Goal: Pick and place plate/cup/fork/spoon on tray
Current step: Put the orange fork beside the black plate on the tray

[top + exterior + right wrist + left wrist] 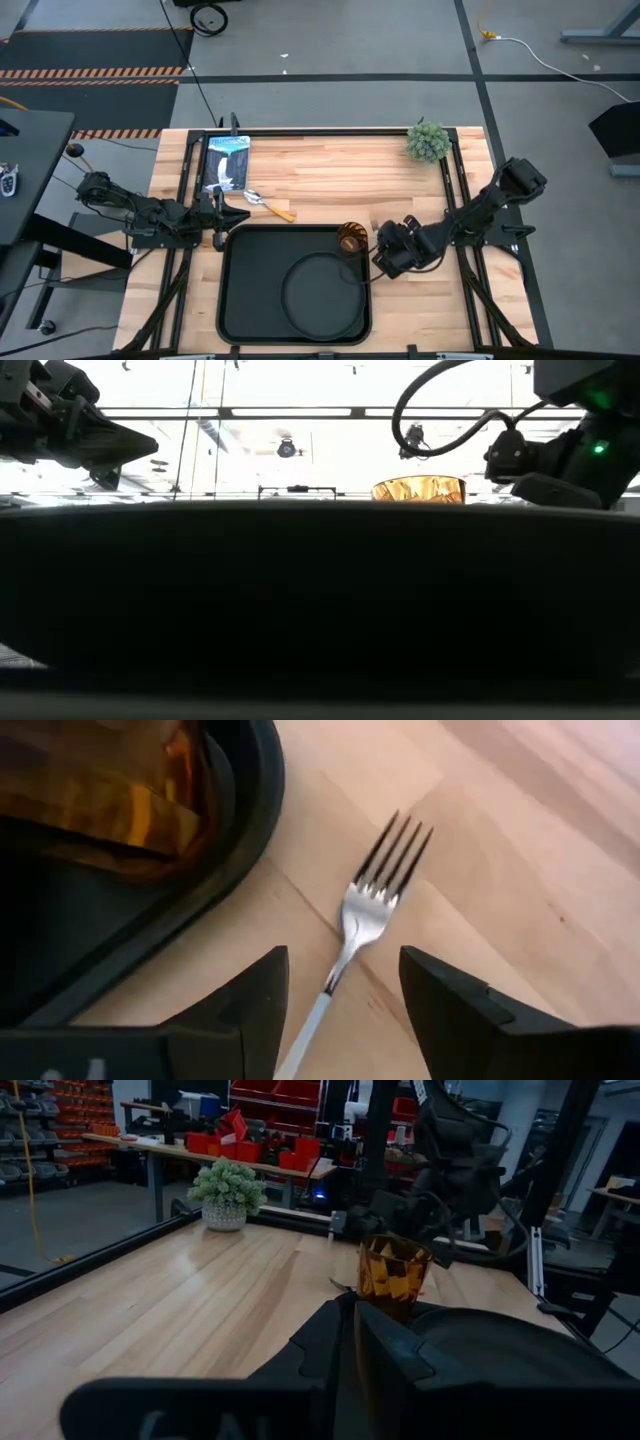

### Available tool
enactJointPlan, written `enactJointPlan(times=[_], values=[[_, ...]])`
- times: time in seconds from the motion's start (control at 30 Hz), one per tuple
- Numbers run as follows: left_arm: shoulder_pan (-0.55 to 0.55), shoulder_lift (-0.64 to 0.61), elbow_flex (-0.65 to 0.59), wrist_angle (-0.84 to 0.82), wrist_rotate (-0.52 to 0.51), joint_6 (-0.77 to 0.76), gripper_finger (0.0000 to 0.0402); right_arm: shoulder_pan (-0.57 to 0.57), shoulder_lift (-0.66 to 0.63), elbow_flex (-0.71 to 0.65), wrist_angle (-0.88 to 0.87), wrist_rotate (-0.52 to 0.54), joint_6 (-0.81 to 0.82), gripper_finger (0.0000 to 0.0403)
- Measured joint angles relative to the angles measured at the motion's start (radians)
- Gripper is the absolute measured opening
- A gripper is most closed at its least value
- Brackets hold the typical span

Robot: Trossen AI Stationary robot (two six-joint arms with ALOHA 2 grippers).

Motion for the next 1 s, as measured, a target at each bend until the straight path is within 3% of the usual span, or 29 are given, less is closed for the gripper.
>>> enactJointPlan(times=[0.3,0.53,0.8,1.0], values=[[0.0,0.0,0.0,0.003,0.0,-0.013,0.0043,0.097,0.033,-0.056,0.057,0.183,0.085,0.0202],[0.0,0.001,0.0,0.008,0.0,-0.026,0.0043,0.136,0.121,-0.119,0.249,0.218,0.093,0.0202],[0.0,0.0,0.0,0.015,0.0,-0.027,0.0043,0.169,0.199,-0.101,0.245,0.284,0.171,0.0192],[0.0,0.0,0.0,0.015,0.0,-0.027,0.0043,0.18,0.176,-0.102,0.219,0.254,0.204,0.0148]])
